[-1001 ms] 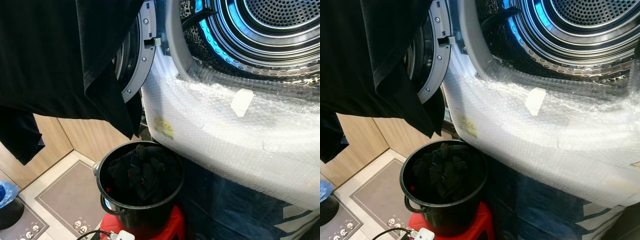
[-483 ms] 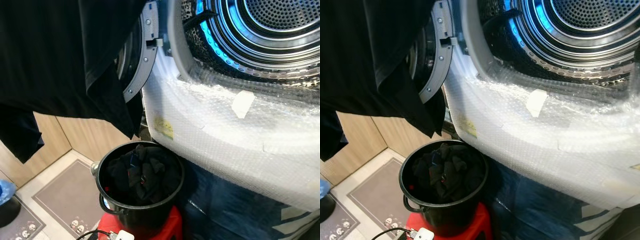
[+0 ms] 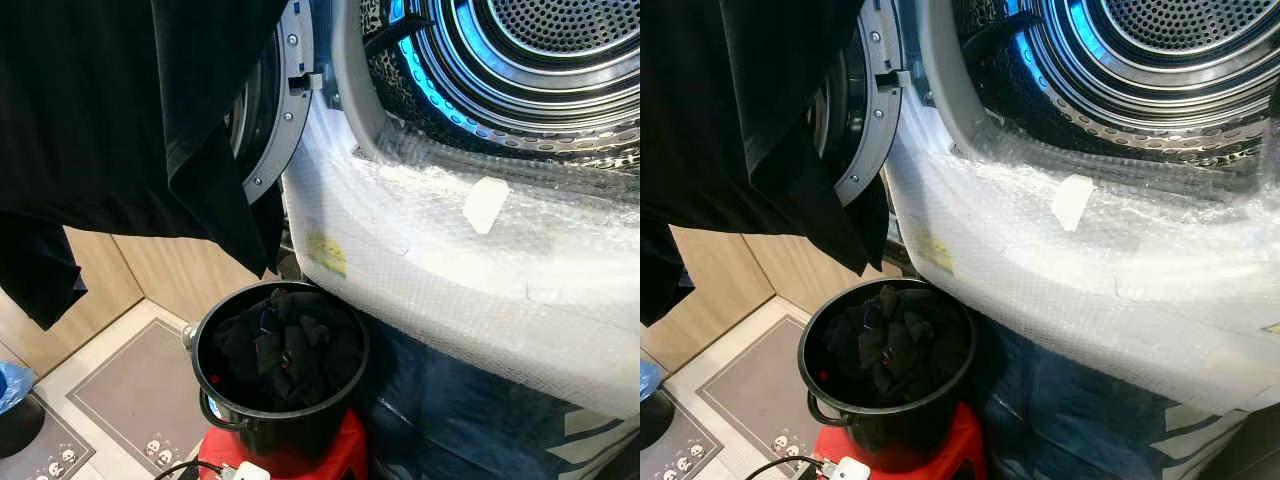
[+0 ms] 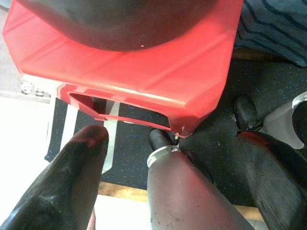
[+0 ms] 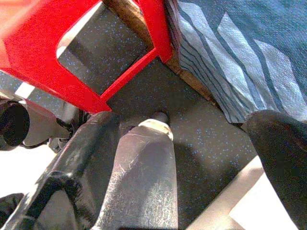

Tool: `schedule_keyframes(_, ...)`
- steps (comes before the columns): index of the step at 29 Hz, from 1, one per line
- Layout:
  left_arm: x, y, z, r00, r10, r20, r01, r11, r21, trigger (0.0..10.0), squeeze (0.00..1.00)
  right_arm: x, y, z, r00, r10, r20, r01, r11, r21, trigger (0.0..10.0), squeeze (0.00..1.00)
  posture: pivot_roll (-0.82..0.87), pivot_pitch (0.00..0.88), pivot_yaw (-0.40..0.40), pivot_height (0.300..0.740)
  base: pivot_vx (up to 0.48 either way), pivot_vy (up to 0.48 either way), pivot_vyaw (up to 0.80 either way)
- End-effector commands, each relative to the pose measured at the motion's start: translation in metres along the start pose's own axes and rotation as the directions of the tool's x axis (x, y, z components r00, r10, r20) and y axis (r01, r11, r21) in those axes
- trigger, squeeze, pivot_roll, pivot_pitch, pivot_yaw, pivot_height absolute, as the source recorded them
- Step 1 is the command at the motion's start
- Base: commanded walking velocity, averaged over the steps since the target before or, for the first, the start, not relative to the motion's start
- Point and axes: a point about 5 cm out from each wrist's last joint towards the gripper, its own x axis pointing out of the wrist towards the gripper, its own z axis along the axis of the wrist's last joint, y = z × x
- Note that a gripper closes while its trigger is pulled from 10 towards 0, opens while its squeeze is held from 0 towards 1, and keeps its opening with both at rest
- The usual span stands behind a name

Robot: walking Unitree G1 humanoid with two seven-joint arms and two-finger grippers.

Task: Clothes washing

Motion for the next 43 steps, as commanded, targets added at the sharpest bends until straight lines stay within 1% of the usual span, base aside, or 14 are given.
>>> schedule_keyframes(1, 0.0, 0.002, -0.002, 1.0, 0.002, -0.009, -0.002, 1.0, 0.005, 10.0, 1.0, 0.0, 0.003, -0.002, 1.0, 0.009, -0.01, -0.009, 1.0, 0.01, 10.0, 1.0, -0.06, 0.0, 0.06, 0.74, 0.0, 0.0, 0.0)
schedule_keyframes(5, 0.0, 0.002, -0.002, 1.0, 0.003, -0.009, -0.003, 1.0, 0.009, 10.0, 1.0, 0.0, 0.003, -0.002, 1.0, 0.009, -0.01, -0.009, 1.0, 0.009, 10.0, 1.0, -0.06, 0.0, 0.059, 0.74, 0.0, 0.0, 0.0)
schedule_keyframes(6, 0.0, 0.002, -0.002, 1.0, 0.004, -0.011, -0.004, 1.0, 0.01, 10.0, 0.91, 0.0, 0.003, -0.002, 1.0, 0.009, -0.01, -0.009, 1.0, 0.008, 10.0, 1.0, -0.06, 0.0, 0.059, 0.74, 0.0, 0.0, 0.0)
schedule_keyframes(7, 0.0, 0.002, -0.002, 1.0, 0.006, -0.012, -0.006, 1.0, 0.012, 10.0, 0.91, 0.0, 0.003, -0.002, 1.0, 0.009, -0.009, -0.009, 1.0, 0.007, 10.0, 1.0, -0.06, 0.0, 0.059, 0.74, 0.0, 0.0, 0.0)
schedule_keyframes(8, 0.0, 0.002, -0.002, 1.0, 0.007, -0.013, -0.007, 1.0, 0.011, 10.0, 0.0, 0.0, 0.003, -0.002, 1.0, 0.009, -0.009, -0.009, 1.0, 0.006, 10.0, 0.4, -0.06, 0.0, 0.059, 0.74, 0.0, 0.0, 0.0)
schedule_keyframes(9, 0.0, 0.002, -0.002, 1.0, 0.007, -0.013, -0.007, 1.0, 0.011, 10.0, 0.0, 0.0, 0.003, -0.002, 1.0, 0.009, -0.008, -0.009, 1.0, 0.006, 10.0, 0.0, -0.06, 0.0, 0.059, 0.74, 0.0, 0.0, 0.0)
schedule_keyframes(23, 0.0, 0.003, -0.001, 1.0, 0.012, -0.009, -0.012, 1.0, 0.011, 10.0, 0.0, 0.001, 0.004, 0.001, 1.0, 0.013, -0.001, -0.013, 1.0, 0.011, 10.0, 0.0, -0.06, 0.0, 0.059, 0.74, 0.0, 0.0, 0.0)
schedule_keyframes(25, 0.0, 0.008, 0.004, 0.999, 0.05, 0.019, -0.051, 0.999, 0.012, 10.0, 0.0, 0.001, 0.004, 0.002, 1.0, 0.014, 0.0, -0.014, 1.0, 0.012, 10.0, 0.0, -0.05, 0.0, 0.056, 0.74, 0.0, 0.0, 0.0)
schedule_keyframes(27, 0.0, 0.012, 0.006, 0.996, 0.08, 0.024, -0.08, 0.997, -0.008, 10.0, 0.0, 0.001, 0.004, 0.002, 1.0, 0.014, 0.001, -0.014, 1.0, 0.013, 10.0, 0.0, -0.05, 0.0, 0.056, 0.74, 0.0, 0.0, 0.0)
schedule_keyframes(28, -0.001, 0.022, 0.008, 0.991, 0.128, 0.025, -0.126, 0.99, -0.061, 10.0, 0.0, 0.001, 0.003, 0.002, 1.0, 0.015, 0.001, -0.015, 1.0, 0.014, 10.0, 0.0, -0.05, 0.0, 0.053, 0.74, 0.0, 0.0, 0.0)
schedule_keyframes(29, -0.002, 0.027, 0.008, 0.988, 0.148, 0.03, -0.146, 0.987, -0.071, 10.0, 0.0, 0.001, 0.003, 0.002, 1.0, 0.016, 0.001, -0.016, 1.0, 0.012, 10.0, 0.0, -0.05, 0.0, 0.053, 0.74, 0.0, 0.0, 0.0)
schedule_keyframes(31, -0.002, 0.028, 0.009, 0.988, 0.151, 0.031, -0.149, 0.987, -0.068, 10.0, 0.0, 0.001, 0.003, 0.002, 1.0, 0.016, 0.001, -0.016, 1.0, 0.012, 10.0, 0.0, -0.05, 0.0, 0.053, 0.74, 0.0, 0.0, 0.0)
schedule_keyframes(36, -0.005, 0.038, 0.005, 0.98, 0.196, 0.038, -0.19, 0.974, -0.121, 10.0, 0.0, 0.001, 0.003, 0.001, 1.0, 0.019, -0.002, -0.019, 1.0, 0.003, 10.0, 0.0, -0.04, 0.0, 0.051, 0.74, 0.0, 0.0, 0.0)
schedule_keyframes(43, -0.011, 0.049, -0.003, 0.951, 0.3, 0.07, -0.276, 0.932, -0.234, 10.0, 0.0, 0.0, 0.003, -0.001, 1.0, 0.017, -0.006, -0.017, 1.0, 0.008, 10.0, 0.0, -0.04, 0.0, 0.051, 0.74, 0.0, 0.0, 0.0)
